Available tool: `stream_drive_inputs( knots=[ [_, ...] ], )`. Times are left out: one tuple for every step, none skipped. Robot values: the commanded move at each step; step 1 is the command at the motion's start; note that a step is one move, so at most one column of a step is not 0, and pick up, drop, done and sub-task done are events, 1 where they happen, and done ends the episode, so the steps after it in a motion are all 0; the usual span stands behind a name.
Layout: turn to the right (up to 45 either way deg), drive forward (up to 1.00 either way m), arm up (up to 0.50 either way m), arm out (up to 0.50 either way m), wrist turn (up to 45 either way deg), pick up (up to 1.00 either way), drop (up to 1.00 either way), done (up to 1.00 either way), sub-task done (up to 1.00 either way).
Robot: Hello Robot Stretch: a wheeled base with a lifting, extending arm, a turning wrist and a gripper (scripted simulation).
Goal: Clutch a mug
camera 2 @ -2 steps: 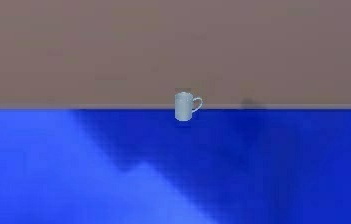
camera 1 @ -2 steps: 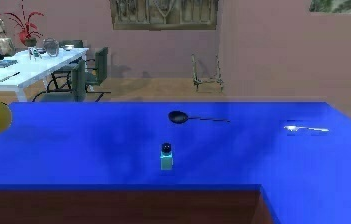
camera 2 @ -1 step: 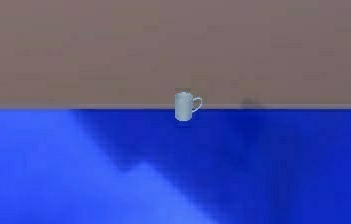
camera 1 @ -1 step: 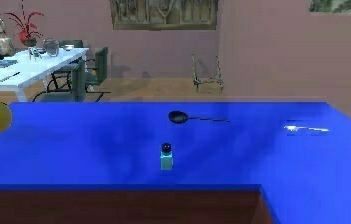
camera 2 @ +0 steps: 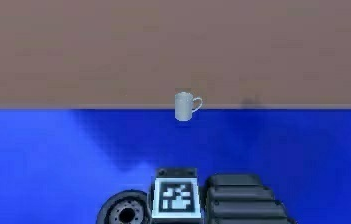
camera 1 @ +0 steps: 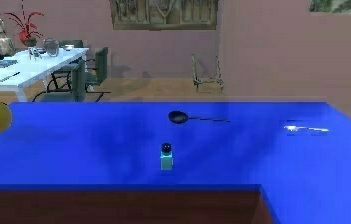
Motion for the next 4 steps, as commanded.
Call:
stream_drive_inputs(
  knots=[
    [0.0,0.0,0.0,0.44,0.0,0.0,0.0,0.0,0.0],
    [0.0,0.0,0.0,0.0,45.0,0.0,0.0,0.0,0.0],
    [0.0,0.0,0.0,0.0,45.0,0.0,0.0,0.0,0.0],
    [0.0,0.0,0.0,0.0,45.0,0.0,0.0,0.0,0.0]
  ],
)
